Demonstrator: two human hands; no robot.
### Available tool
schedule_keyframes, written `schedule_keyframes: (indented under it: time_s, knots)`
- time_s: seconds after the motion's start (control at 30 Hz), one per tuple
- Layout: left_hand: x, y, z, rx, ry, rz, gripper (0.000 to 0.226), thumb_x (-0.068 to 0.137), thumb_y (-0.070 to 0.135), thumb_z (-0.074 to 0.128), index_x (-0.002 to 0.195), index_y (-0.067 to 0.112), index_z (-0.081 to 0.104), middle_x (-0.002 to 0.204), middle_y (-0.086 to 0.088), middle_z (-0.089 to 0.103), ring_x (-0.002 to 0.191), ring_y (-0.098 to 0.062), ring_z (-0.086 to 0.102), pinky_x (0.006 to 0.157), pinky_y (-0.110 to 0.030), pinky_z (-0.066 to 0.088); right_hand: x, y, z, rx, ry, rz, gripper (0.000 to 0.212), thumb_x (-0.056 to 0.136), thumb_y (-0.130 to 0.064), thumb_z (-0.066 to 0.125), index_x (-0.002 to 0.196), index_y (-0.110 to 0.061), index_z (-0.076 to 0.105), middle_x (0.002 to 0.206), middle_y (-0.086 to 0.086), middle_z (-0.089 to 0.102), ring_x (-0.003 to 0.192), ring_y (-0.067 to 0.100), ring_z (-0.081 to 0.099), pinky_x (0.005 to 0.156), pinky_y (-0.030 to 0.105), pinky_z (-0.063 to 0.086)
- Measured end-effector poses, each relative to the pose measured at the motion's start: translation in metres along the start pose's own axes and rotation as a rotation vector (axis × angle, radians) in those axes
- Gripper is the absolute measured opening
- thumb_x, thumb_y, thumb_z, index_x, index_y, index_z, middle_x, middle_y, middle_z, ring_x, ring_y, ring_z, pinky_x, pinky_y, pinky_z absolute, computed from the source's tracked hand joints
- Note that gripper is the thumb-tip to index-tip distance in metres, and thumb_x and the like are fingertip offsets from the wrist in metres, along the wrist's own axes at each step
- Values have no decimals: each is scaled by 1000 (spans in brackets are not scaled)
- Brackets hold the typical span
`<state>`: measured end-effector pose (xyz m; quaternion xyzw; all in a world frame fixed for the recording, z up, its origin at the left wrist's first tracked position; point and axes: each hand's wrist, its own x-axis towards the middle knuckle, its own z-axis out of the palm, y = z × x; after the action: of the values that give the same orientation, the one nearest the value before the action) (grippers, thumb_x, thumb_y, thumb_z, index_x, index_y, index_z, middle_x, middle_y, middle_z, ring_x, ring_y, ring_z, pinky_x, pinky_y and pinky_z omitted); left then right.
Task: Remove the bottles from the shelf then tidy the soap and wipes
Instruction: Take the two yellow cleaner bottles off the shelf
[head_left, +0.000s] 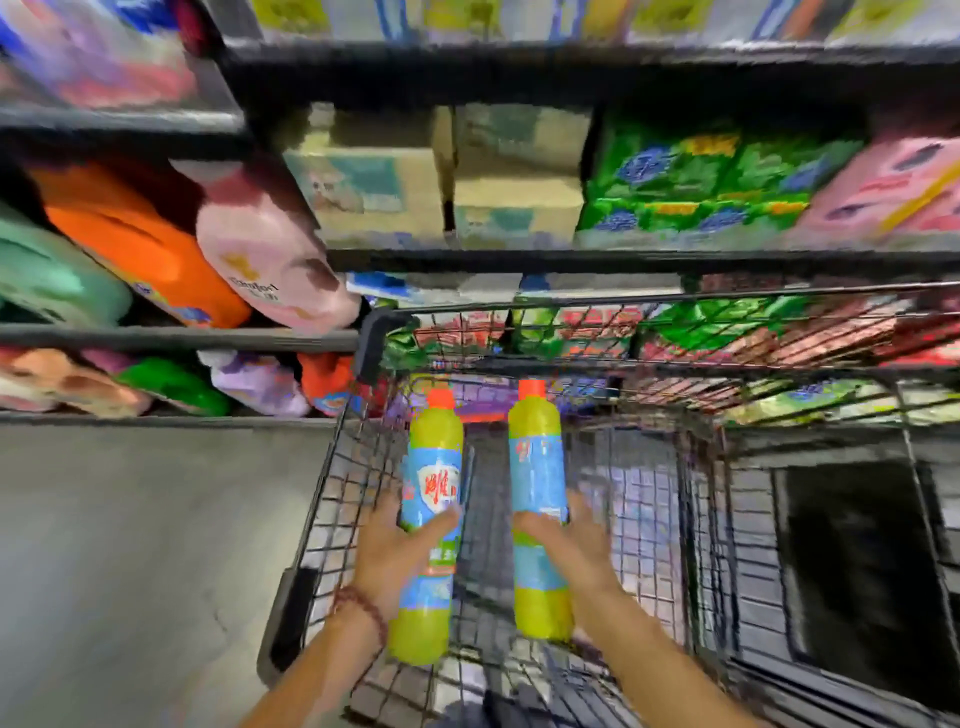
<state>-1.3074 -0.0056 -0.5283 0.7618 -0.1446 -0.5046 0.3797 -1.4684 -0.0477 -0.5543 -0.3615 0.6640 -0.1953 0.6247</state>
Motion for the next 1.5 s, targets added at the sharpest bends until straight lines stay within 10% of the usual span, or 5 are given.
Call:
schedule_keyframes:
  time_s: [0.2,0.4,0.97,1.27,1.5]
  knots:
    - [80,-51,20,141,124,-6,22,72,0,78,83,7,60,75,-8,64,42,10,53,44,-4,38,88,56,29,-174,20,33,28,68,-12,80,91,-8,65,78,12,66,67,23,63,60,32,51]
    - [121,-89,34,344,239,-6,69,39,59,66,90,12,64,85,-10,69,79,-27,64,67,-34,53,118,88,53,-365,52,-68,51,49,-53,69,90,-24,56,81,-2,64,73,19,64,64,40,54]
    - [131,-102,36,647,167,-39,40,72,29,75,106,15,60,100,-7,65,93,-27,61,78,-36,52,117,93,59,-774,31,-146,46,80,-35,66,112,-11,42,106,8,52,96,28,54,69,36,49]
    - [-12,-2,-26,1211,-35,372,52,90,36,51,139,20,43,142,-2,46,128,-22,44,104,-29,35,-10,7,-7,-1238,-129,-493,40,89,-23,52,127,-14,48,124,7,51,116,29,46,88,34,43]
    - [-177,3,-105,1219,38,658,49,70,34,38,96,7,70,85,-12,70,75,-33,67,58,-41,58,-184,-21,-30,-1300,94,-904,31,62,-8,78,90,-6,64,82,10,62,73,34,59,53,36,48]
